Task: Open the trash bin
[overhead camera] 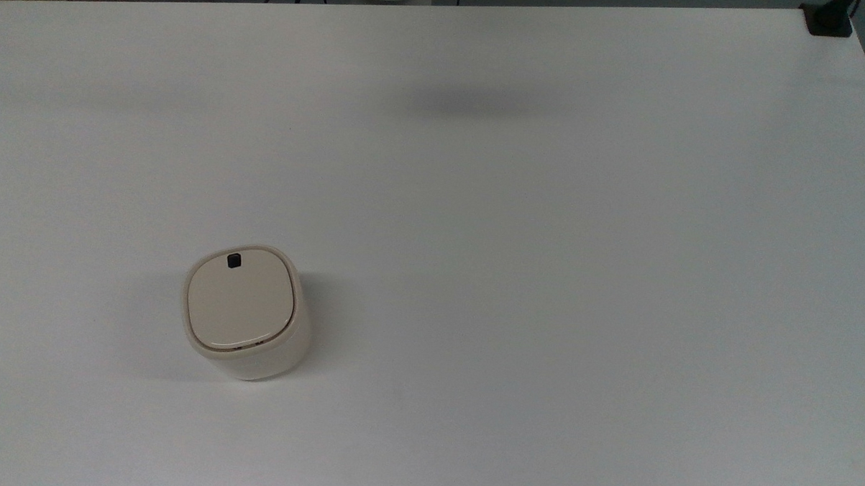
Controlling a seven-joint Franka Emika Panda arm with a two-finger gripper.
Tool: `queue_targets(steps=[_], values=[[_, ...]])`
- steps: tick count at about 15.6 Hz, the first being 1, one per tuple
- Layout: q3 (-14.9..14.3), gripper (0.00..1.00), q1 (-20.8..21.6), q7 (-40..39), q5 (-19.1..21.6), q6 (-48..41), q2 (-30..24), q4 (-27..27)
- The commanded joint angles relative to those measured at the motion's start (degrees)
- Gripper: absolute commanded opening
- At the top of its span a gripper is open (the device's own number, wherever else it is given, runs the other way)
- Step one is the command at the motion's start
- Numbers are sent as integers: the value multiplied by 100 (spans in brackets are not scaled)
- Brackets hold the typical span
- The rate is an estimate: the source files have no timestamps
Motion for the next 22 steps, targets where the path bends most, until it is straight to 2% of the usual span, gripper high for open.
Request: queue_targets(steps=[1,2,5,8,10,13,16,19,22], values=[[-35,94,157,42,-107,208,-73,-198],[-35,89,149,33,-107,225,-47,-189],[-35,61,148,68,-107,725,93,-189],[-35,23,149,112,-185,1409,199,-163],[-44,3,114,217,-291,2042,330,-171],[-105,0,43,822,-431,2939,638,-180],[-299,0,17,1148,-598,3354,989,-180],[-527,0,17,1376,-599,3678,1271,-180],[-755,0,17,2035,-607,4345,1595,-180]])
